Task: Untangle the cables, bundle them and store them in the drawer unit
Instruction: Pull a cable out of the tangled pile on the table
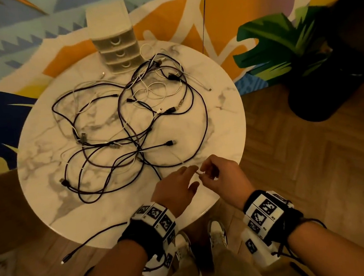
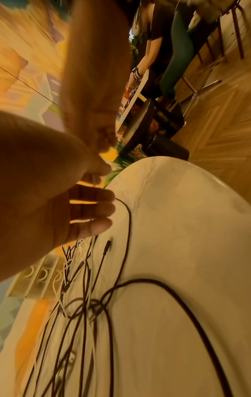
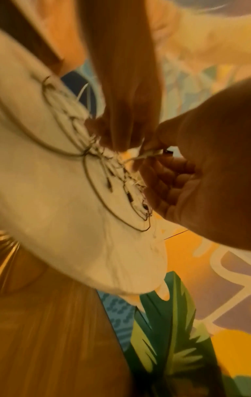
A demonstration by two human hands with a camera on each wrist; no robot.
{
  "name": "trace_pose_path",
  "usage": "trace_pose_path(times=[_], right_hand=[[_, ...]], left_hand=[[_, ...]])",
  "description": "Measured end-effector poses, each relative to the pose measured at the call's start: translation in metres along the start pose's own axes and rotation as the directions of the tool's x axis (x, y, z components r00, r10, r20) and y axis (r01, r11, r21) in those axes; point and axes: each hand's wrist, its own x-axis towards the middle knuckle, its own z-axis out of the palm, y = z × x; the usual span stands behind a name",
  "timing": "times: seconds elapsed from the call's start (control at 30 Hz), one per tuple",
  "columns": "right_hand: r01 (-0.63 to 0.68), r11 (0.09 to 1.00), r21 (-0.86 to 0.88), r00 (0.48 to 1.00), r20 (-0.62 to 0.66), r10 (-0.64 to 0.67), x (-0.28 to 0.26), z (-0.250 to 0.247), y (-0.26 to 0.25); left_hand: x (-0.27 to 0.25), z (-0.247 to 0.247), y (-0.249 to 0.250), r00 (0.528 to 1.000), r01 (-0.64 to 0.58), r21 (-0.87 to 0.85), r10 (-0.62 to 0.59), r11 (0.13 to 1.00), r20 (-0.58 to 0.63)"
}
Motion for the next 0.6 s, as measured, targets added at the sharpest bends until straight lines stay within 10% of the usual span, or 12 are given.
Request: trace_pose_path(times=[0.2,0.4,0.6], right_hand=[[-0.045,0.953,0.301,0.996,0.084,0.020,-0.009,-0.021,-0.017],[-0.209,0.879,0.428,0.946,0.315,0.072,0.013,-0.009,-0.015],[-0.123,0.951,0.283,0.971,0.231,0.057,0.023,-0.012,-0.013]], left_hand=[[0.000,-0.011,0.014,0.986,0.067,-0.168,-0.091,0.984,-0.142],[-0.004,-0.010,0.052,1.000,0.004,-0.005,-0.004,1.000,0.015],[-0.021,-0.040,0.057,0.894,0.031,-0.263,-0.145,0.964,-0.424]])
